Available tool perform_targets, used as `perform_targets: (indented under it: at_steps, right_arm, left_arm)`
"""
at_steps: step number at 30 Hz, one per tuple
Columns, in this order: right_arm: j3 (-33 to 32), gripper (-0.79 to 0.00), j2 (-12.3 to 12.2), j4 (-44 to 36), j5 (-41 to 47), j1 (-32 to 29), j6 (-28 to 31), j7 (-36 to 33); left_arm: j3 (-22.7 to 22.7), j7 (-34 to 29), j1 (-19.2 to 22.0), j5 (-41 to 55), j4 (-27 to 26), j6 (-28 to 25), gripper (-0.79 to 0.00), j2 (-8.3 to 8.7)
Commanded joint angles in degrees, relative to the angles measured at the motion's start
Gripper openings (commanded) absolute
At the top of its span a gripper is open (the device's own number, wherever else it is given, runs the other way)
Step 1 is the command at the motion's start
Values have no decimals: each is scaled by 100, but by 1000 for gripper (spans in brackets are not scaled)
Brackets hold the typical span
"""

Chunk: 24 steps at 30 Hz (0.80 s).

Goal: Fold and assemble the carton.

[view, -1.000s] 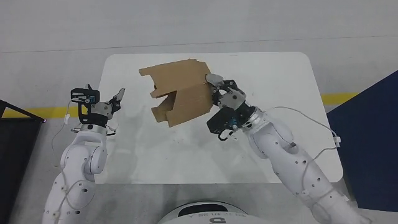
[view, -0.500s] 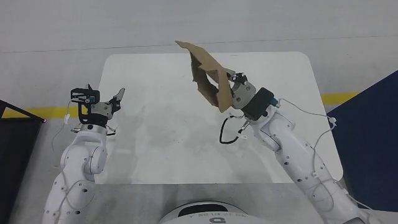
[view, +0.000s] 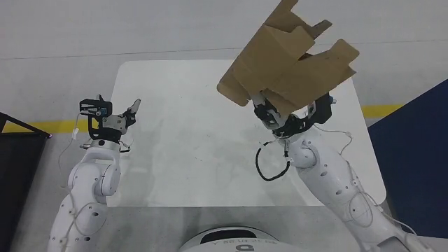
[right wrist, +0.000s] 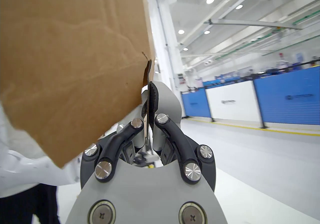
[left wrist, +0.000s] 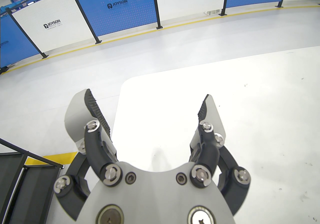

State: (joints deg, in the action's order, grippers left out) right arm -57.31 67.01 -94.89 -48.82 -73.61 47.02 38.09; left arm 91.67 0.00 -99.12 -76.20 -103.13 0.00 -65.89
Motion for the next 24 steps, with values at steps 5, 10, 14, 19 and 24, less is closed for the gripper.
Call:
perform_targets:
  at_steps: [5,10,14,19,24]
  right_arm:
    - [108,-785,70,14,-14,103,286,-89]
    - [155,-785,125,40,-128,139,221,-157]
    - [86,-785,149,85,-390,152,-70,-280]
    - [-137,-785,138,104,-1507,51,-1570,-941]
    - [-327,-785,117,-116,-2150,-205,-2510,-1337]
  left_arm:
    - [0,0,0,0,0,0,0,0]
    - [0,0,0,0,0,0,0,0]
    - [0,0,0,0,0,0,0,0]
    - [0,0,0,0,0,0,0,0]
    - [0,0,0,0,0,0,0,0]
